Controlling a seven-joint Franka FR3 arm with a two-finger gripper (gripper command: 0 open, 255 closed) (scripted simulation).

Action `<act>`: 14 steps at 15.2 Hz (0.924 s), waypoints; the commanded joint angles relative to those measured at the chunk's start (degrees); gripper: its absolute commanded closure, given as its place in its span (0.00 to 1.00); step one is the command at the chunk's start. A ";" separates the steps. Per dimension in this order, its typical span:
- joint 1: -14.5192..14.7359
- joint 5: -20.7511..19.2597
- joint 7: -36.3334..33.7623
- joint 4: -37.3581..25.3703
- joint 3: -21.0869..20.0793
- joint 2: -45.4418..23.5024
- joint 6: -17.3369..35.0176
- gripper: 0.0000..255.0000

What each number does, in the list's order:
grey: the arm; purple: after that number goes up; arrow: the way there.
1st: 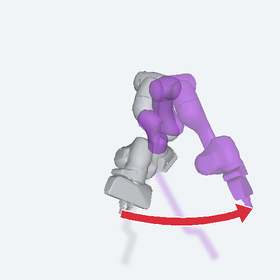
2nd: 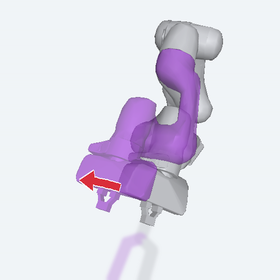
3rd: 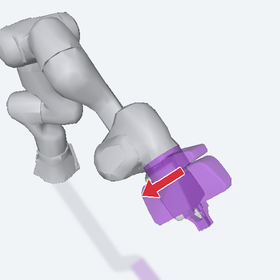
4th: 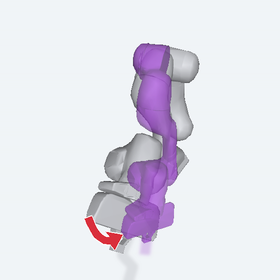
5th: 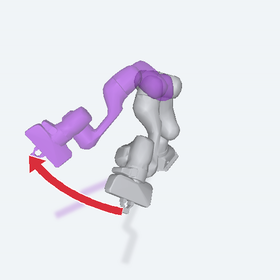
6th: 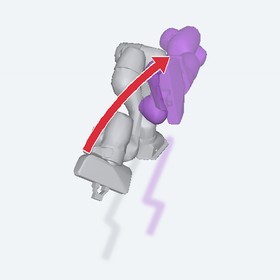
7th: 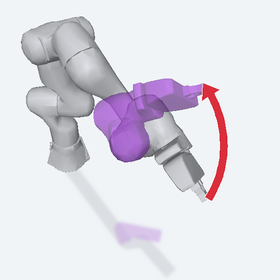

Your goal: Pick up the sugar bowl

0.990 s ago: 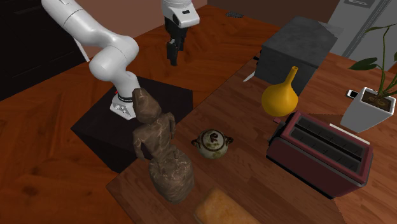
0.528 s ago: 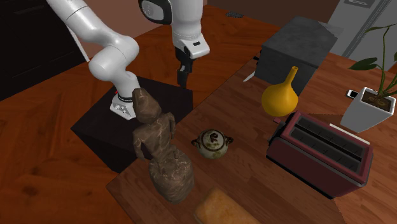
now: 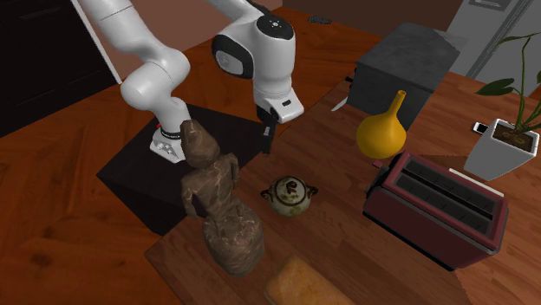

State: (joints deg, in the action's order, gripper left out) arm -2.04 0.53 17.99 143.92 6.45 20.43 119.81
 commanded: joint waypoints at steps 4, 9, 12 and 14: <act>-0.36 0.98 4.17 -2.88 2.16 -10.81 8.88 0.00; -0.85 3.75 8.94 -8.05 3.51 -22.19 15.78 0.00; -0.95 4.30 9.47 -7.88 3.43 -23.79 17.52 0.00; -0.97 4.76 9.85 -7.55 3.37 -25.02 19.05 0.00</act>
State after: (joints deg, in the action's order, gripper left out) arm -2.94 5.04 27.51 136.19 9.80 -3.91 137.98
